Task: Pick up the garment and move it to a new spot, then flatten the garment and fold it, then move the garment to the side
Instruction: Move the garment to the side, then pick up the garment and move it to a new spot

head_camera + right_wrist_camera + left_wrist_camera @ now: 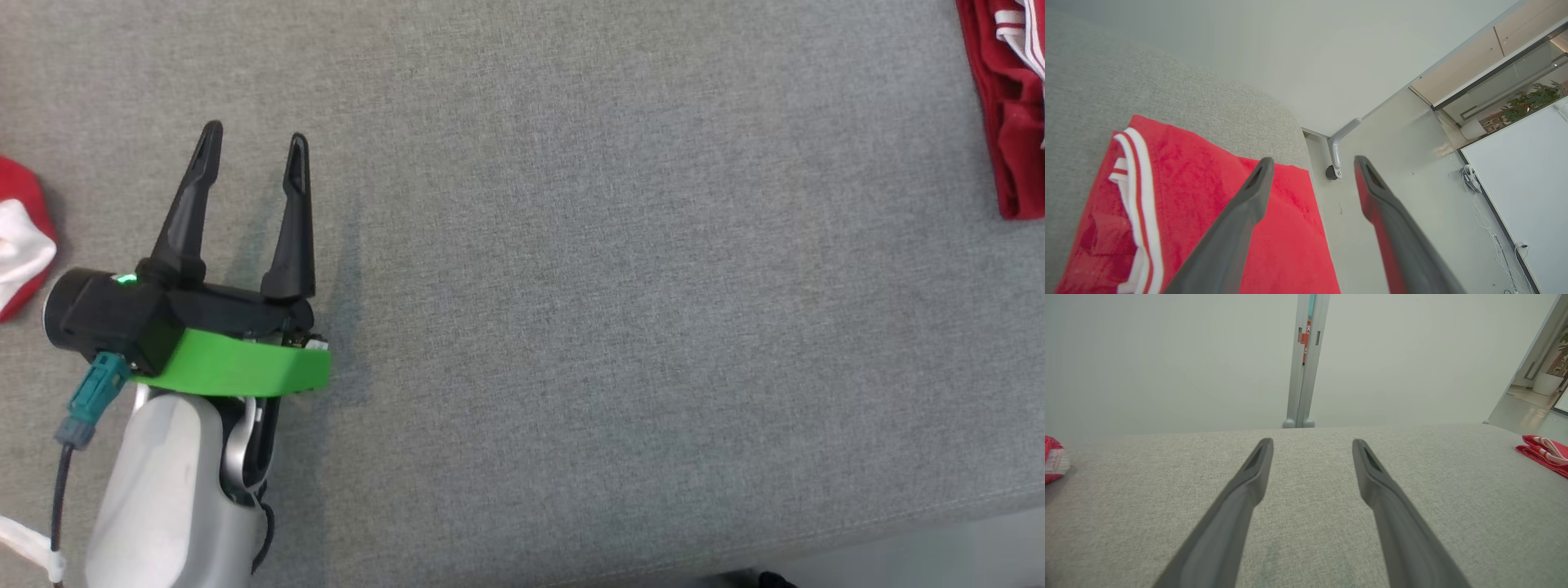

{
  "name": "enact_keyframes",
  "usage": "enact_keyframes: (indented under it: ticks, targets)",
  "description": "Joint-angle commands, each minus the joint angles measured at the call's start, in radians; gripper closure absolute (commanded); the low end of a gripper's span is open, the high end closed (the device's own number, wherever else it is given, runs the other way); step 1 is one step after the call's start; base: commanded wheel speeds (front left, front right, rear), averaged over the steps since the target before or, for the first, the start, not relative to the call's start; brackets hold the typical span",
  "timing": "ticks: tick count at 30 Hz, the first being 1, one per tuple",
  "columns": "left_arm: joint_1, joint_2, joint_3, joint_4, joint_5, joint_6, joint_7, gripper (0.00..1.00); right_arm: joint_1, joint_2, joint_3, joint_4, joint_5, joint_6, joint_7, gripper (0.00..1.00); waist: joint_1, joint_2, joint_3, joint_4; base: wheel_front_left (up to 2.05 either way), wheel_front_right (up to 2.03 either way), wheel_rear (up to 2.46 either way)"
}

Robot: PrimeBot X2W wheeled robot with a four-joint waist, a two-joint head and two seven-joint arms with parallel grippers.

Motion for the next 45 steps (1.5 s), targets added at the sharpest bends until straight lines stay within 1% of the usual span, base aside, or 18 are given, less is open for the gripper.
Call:
enact_keyframes:
  ticks: [1, 4, 6, 9, 11, 12, 18, 22, 27, 33, 45]
  targets:
    - [0.024, -0.010, 0.008, 0.007, -0.002, -0.002, 0.000, 0.00, 0.034, 0.023, 0.012, -0.012, 0.019, -0.002, -0.022, 0.00, -0.0001, 0.0000, -0.065, 0.019, 0.00, 0.00, 0.00]
    - [0.050, -0.024, 0.013, 0.027, -0.005, -0.002, 0.000, 0.00, 0.087, 0.068, 0.022, -0.044, 0.057, -0.002, -0.068, 0.00, -0.0001, 0.0000, -0.125, 0.036, 0.00, 0.00, 0.00]
    - [0.073, -0.033, 0.022, 0.041, -0.007, -0.002, 0.000, 0.00, 0.139, 0.115, 0.018, -0.081, 0.085, -0.002, -0.102, 0.00, -0.0001, 0.0000, -0.170, 0.048, 0.00, 0.00, 0.00]
    - [0.114, -0.044, 0.044, 0.064, -0.006, -0.002, 0.000, 0.00, 0.235, 0.179, 0.016, -0.152, 0.135, -0.002, -0.135, 0.00, -0.0001, 0.0000, -0.234, 0.062, 0.00, 0.00, 0.00]
    - [0.143, -0.047, 0.055, 0.077, -0.006, -0.002, 0.000, 0.00, 0.298, 0.204, 0.021, -0.195, 0.157, -0.002, -0.147, 0.00, -0.0001, 0.0000, -0.270, 0.073, 0.00, 0.00, 0.00]
    - [0.159, -0.050, 0.063, 0.085, -0.005, -0.002, 0.000, 0.00, 0.333, 0.226, 0.024, -0.220, 0.177, -0.002, -0.155, 0.00, -0.0001, 0.0000, -0.290, 0.079, 0.00, 0.00, 0.00]
    - [0.239, -0.062, 0.091, 0.118, 0.001, -0.002, 0.000, 0.00, 0.511, 0.311, 0.019, -0.355, 0.232, -0.002, -0.157, 0.00, -0.0001, 0.0000, -0.384, 0.116, 0.00, 0.00, 0.00]
    - [0.286, -0.066, 0.111, 0.143, 0.002, -0.002, 0.000, 0.00, 0.598, 0.359, 0.044, -0.426, 0.242, -0.002, -0.135, 0.00, -0.0001, 0.0000, -0.431, 0.124, 0.00, 0.00, 0.00]
    - [0.330, -0.072, 0.131, 0.158, 0.006, -0.002, 0.000, 0.00, 0.653, 0.398, 0.084, -0.464, 0.252, -0.002, -0.134, 0.00, -0.0001, 0.0000, -0.469, 0.127, 0.00, 0.00, 0.00]
    - [0.350, -0.082, 0.137, 0.167, 0.012, -0.002, 0.000, 0.00, 0.699, 0.435, 0.106, -0.469, 0.267, -0.002, -0.127, 0.00, -0.0001, 0.0000, -0.488, 0.147, 0.00, 0.00, 0.00]
    - [0.360, -0.096, 0.144, 0.165, 0.017, -0.002, 0.000, 0.00, 0.734, 0.441, 0.093, -0.483, 0.261, -0.002, -0.114, 0.00, -0.0001, 0.0000, -0.496, 0.167, 0.00, 0.00, 0.00]
